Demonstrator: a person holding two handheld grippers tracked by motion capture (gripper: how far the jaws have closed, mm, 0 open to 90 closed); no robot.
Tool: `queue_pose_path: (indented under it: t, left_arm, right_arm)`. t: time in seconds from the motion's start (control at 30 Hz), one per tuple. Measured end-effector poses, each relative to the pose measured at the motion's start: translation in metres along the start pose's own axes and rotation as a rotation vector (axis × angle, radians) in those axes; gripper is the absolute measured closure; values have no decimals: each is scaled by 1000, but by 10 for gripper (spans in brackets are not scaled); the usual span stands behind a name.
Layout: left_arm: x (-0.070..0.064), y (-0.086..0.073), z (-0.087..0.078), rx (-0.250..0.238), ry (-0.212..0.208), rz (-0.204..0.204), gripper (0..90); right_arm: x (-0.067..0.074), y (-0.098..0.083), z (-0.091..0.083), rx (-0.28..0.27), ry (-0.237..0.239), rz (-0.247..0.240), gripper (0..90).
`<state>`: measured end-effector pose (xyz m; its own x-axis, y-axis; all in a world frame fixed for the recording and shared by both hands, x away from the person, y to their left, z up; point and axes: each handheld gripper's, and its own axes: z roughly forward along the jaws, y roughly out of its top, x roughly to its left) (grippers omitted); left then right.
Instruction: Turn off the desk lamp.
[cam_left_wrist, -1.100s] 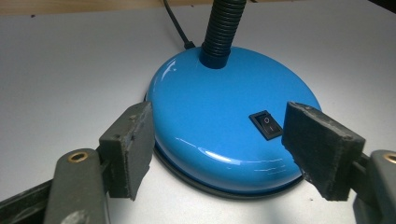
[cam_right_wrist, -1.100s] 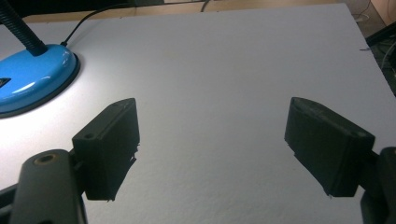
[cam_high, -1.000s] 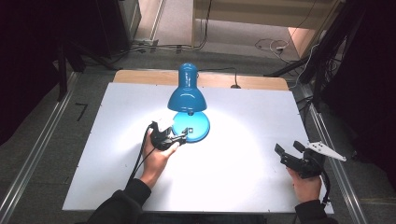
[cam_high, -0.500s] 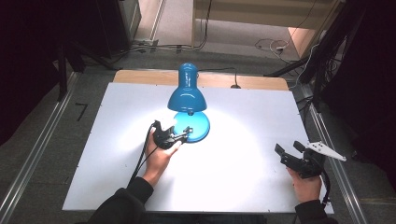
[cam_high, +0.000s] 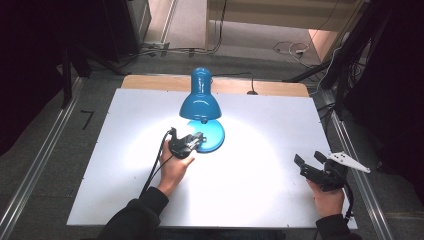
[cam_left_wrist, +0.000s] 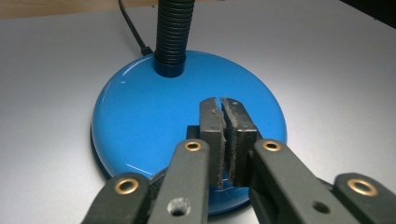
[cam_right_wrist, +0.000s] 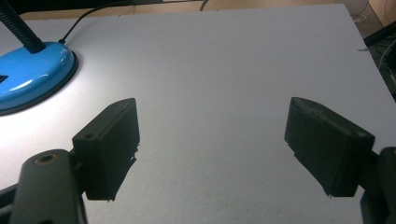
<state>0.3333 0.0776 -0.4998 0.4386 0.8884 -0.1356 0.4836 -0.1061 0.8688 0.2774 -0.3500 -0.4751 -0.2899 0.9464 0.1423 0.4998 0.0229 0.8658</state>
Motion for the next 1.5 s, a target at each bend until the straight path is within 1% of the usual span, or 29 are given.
queue_pose_path:
  t: [0.03,0.1,0.27,0.6,0.93,1.0,1.03,1.07,1.1,1.17,1.33,1.37,1.4,1.43,1.47,1.5]
  left_arm:
    - [0,0,0,0,0,0,900]
    - [-1,-1,2,7,3,9,900]
    - [0,1,5,3,7,10,900]
    - [-1,2,9,21,6,17,900]
    - [-3,1,12,27,1,13,900]
    - [-4,0,12,26,1,27,900]
    - [-4,0,12,26,1,27,900]
    - [-7,0,13,31,4,51,900]
    - [-8,0,13,34,9,65,900]
    - [-8,-1,13,32,8,54,900]
    - [-7,0,13,33,7,53,900]
    - [-7,0,14,27,6,44,900]
    - [-7,0,14,27,6,44,900]
    - [-6,0,15,33,24,53,900]
    - [-4,-1,17,19,34,56,900]
    - [0,0,18,13,41,42,900]
  right_arm:
    - [0,0,0,-2,0,1,166]
    - [0,0,0,-4,1,1,166]
    - [0,0,0,-3,4,2,166]
    - [0,1,0,-6,7,0,166]
    - [0,1,0,-6,8,0,166]
    - [0,1,0,-6,9,0,166]
    - [0,1,0,-5,9,0,166]
    - [0,1,0,-6,10,0,167]
    - [1,1,0,-4,10,3,166]
    - [1,1,0,-4,9,0,167]
    - [1,0,0,-3,12,1,167]
    - [1,1,0,-2,12,1,167]
    - [1,1,0,-2,11,1,166]
    - [1,1,0,-2,12,0,166]
    - [1,1,0,-2,11,-1,166]
    - [1,1,0,-2,11,-5,166]
